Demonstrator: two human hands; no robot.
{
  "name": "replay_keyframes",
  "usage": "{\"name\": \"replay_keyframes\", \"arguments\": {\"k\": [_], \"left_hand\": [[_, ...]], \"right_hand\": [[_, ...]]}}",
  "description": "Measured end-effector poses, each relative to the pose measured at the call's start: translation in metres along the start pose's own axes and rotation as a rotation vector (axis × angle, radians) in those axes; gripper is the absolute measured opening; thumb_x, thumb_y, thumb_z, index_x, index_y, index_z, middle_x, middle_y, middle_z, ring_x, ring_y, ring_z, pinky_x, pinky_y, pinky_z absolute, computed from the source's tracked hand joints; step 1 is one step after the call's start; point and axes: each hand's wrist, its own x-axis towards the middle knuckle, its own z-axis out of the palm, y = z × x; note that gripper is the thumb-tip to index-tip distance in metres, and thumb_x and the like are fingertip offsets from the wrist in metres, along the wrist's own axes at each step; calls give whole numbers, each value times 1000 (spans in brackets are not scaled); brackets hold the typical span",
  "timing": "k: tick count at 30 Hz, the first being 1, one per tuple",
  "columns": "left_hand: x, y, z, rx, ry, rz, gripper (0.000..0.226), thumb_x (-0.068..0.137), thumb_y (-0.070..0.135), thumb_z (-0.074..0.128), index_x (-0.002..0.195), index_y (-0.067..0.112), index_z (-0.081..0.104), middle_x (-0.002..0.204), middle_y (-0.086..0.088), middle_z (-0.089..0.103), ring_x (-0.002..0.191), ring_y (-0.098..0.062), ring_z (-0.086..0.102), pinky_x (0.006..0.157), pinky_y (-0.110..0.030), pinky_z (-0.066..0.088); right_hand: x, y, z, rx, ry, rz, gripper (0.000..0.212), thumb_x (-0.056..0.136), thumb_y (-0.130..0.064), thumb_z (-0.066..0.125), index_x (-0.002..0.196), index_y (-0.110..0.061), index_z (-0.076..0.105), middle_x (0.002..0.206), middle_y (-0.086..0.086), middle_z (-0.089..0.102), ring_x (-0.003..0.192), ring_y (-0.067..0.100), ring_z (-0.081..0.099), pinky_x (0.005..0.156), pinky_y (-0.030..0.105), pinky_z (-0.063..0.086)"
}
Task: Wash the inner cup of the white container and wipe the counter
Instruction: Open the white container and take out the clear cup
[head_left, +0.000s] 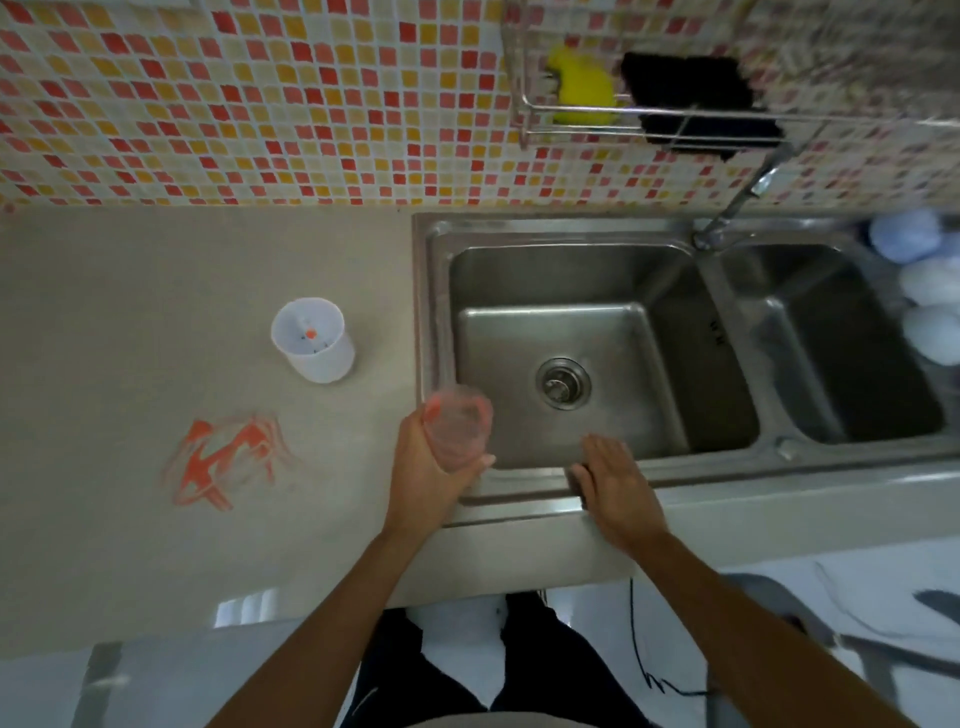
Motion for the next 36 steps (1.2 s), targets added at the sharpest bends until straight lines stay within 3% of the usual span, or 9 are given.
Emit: {"name": "replay_keyframes", "arguments": {"k": [2, 4, 8, 11, 17, 25, 31, 36], "left_hand": [[2, 3, 25, 58, -11, 2, 80, 57, 21, 92, 121, 25, 43, 114, 10, 52, 102, 11, 53, 83, -1, 39], [5, 3, 47, 149, -24, 7, 80, 58, 31, 91, 123, 26, 44, 119, 9, 50, 105, 0, 52, 87, -4, 37], [19, 0, 86, 329, -14, 16, 87, 59, 36, 89, 130, 17, 42, 120, 6, 45, 108, -8, 47, 95, -25, 41], [36, -2, 109, 476, -40, 34, 88, 62, 36, 88, 133, 17, 40, 127, -1, 45, 109, -11, 48, 93, -26, 42], [69, 0, 136, 1049, -86, 213, 69, 68, 38, 77, 128, 19, 49, 117, -12, 52, 104, -32, 50, 95, -42, 40], [87, 7, 145, 1418, -127, 315, 62, 69, 24, 76, 125, 18, 48, 113, -14, 49, 106, -32, 48, 106, -46, 36], [96, 13, 146, 1614, -141, 420, 76, 64, 21, 81, 128, 21, 41, 112, -13, 50, 106, -30, 49, 109, -48, 34], [99, 24, 149, 1666, -167, 368, 82, 60, 18, 82, 130, 23, 39, 118, -11, 48, 114, -30, 47, 113, -53, 24]], "right_hand": [[-3, 32, -5, -34, 8, 26, 59, 98, -44, 17, 132, -6, 47, 131, 14, 55, 126, 27, 47, 116, 36, 15], [0, 58, -12, -42, 23, 36, 62, 99, -43, 15, 132, -3, 49, 131, 16, 56, 126, 29, 48, 116, 38, 15], [15, 99, -17, -73, -8, 7, 68, 97, -43, 8, 142, -2, 37, 146, 16, 42, 139, 26, 34, 120, 41, 10], [22, 112, -18, -85, -30, -55, 71, 94, -45, 2, 144, -5, 32, 152, 14, 32, 143, 26, 23, 120, 40, 4], [26, 115, -15, -80, -65, -102, 80, 89, -48, -6, 146, -3, 28, 154, 14, 28, 144, 25, 18, 119, 40, 1], [27, 119, -13, -75, -94, -111, 77, 91, -48, -4, 145, -3, 30, 153, 15, 29, 144, 25, 21, 120, 43, 5], [27, 120, -12, -97, -125, -106, 75, 94, -48, -2, 147, -3, 27, 155, 14, 26, 145, 24, 17, 120, 43, 5], [24, 118, -16, -63, -160, -102, 64, 100, -44, 8, 148, -4, 24, 157, 13, 21, 146, 23, 13, 120, 41, 0]]}}
